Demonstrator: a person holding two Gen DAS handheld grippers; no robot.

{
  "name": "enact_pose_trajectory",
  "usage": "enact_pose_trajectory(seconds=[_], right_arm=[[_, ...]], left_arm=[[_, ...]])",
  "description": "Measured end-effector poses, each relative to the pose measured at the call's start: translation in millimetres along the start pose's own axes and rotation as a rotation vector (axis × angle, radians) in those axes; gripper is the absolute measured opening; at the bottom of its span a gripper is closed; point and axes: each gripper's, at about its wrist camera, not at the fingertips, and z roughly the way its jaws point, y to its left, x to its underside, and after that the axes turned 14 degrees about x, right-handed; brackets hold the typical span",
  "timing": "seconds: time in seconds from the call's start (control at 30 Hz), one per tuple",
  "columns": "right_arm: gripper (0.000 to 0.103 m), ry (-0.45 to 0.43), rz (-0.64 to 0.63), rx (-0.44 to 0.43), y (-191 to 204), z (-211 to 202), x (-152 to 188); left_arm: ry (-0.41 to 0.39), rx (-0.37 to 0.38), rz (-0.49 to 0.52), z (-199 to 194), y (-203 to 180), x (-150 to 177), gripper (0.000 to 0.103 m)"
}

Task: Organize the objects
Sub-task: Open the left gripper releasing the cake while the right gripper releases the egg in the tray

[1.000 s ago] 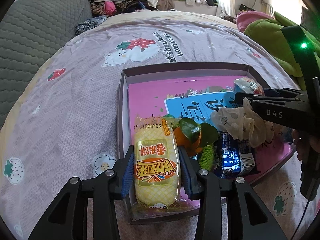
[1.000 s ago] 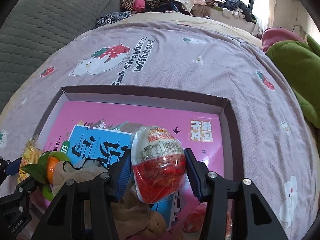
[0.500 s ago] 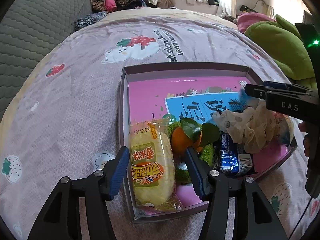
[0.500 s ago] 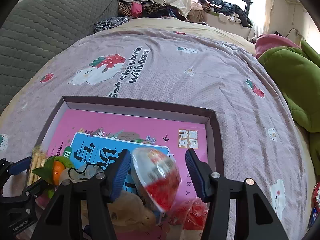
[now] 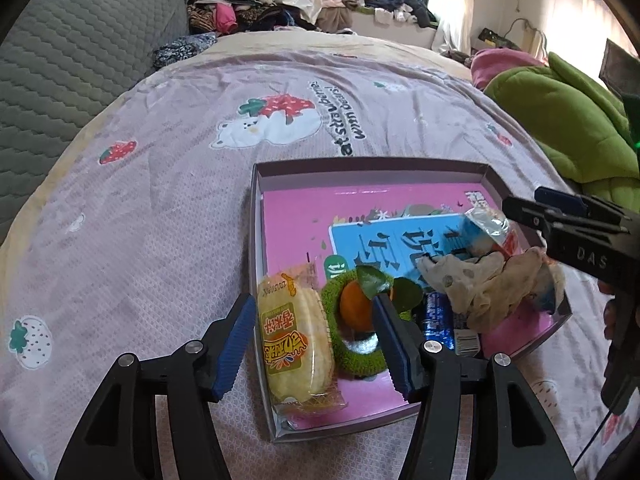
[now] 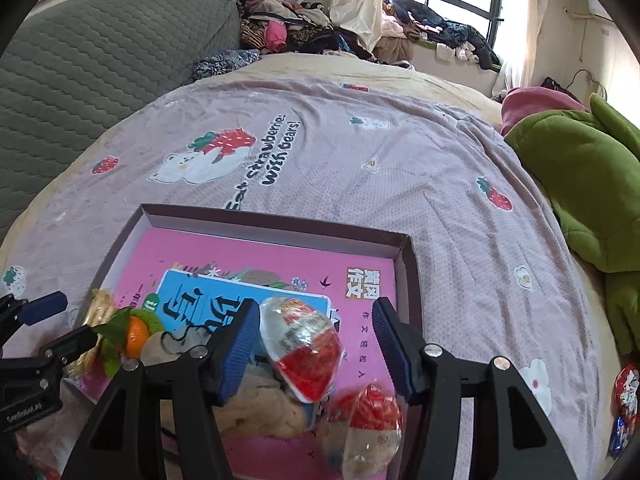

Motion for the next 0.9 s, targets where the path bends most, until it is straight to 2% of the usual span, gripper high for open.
enact_pose_trajectory(seconds=[0.4, 0.53, 0.8, 0.9], right_arm=[[0.059, -0.105, 0.005, -0.038, -1, -59, 10], [0.063, -0.115, 0.012, -0.055, -4, -75, 13], [0.063, -0.153, 0.042, -0.086, -16, -114, 27], [0.064, -0.166, 0.052, -0.093, -20, -127, 32]], left_arm=[[-0.076, 0.010, 0.038, -41, -24, -7, 0.062], [-0.102, 0.015, 0.055, -56, -36, -7, 0.062], [-0.141, 0.010, 0.083, -86, -58, -3, 0.062], [-0.153, 0.005, 0.089, -96, -66, -1, 0.066]])
